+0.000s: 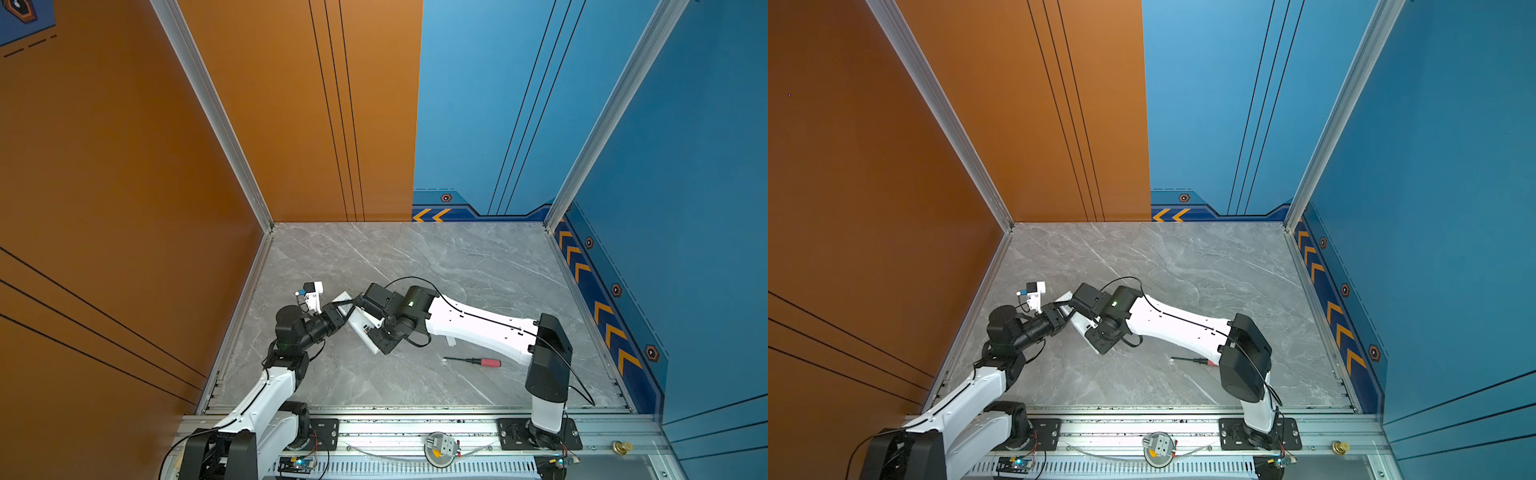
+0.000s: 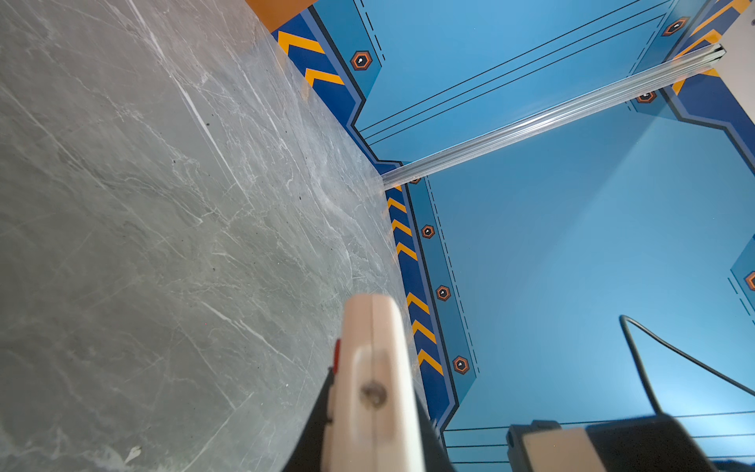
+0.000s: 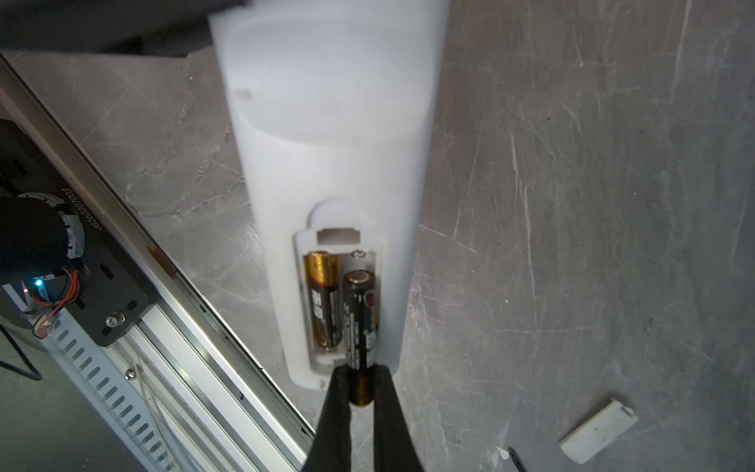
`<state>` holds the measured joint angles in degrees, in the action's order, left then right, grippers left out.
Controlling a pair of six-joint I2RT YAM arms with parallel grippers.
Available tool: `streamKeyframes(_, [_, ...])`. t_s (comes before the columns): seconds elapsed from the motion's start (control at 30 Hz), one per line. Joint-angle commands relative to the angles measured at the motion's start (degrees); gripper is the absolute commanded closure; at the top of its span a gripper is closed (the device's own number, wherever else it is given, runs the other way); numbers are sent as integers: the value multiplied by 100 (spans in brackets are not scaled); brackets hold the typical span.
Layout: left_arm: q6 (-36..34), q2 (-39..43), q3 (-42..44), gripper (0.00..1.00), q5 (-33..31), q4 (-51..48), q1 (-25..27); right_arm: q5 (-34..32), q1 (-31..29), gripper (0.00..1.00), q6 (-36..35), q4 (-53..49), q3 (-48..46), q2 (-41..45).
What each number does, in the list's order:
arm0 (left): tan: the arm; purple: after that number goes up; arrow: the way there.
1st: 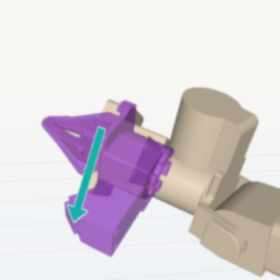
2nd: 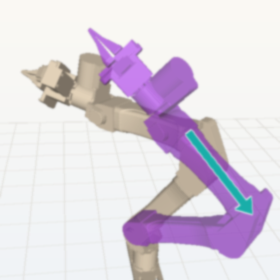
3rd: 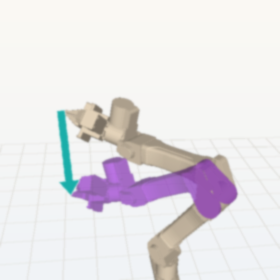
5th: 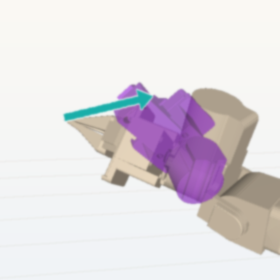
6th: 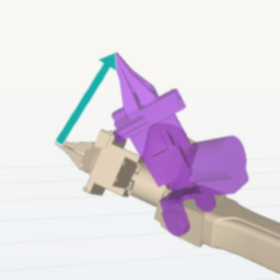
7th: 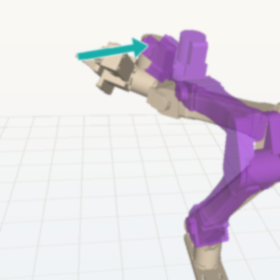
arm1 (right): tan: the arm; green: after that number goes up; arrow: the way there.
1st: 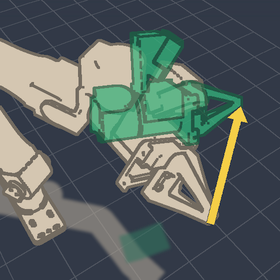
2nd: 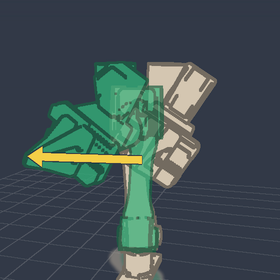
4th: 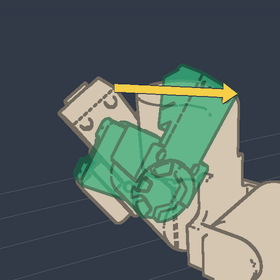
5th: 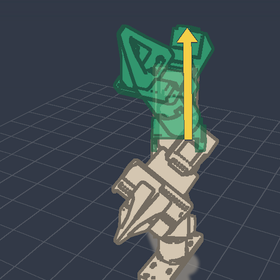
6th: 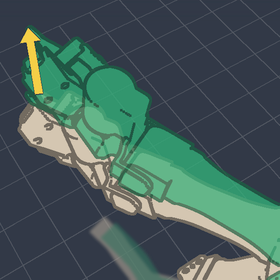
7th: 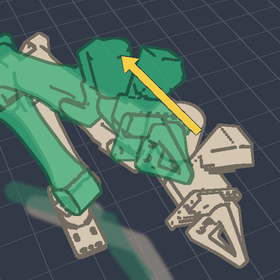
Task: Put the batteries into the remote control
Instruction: 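Lower the held AA battery into the compartment beside the first battery, then open the right gripper to release the battery and lift away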
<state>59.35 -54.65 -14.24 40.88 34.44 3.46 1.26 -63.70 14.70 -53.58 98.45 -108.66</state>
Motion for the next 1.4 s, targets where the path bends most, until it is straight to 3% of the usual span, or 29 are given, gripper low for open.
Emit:
streamKeyframes(0.0, [-116, 103, 62, 100, -27, 98, 25, -108, 18, 100, 97, -175, 218, -133])
streamKeyframes(0.7, [-117, 84, 45, 100, -20, 98, 30, -173, 8, 100, 113, -250, 277, -224])
streamKeyframes(1.37, [-109, 139, 70, 100, -10, 98, 31, -161, -14, 85, 141, -278, 401, -258])
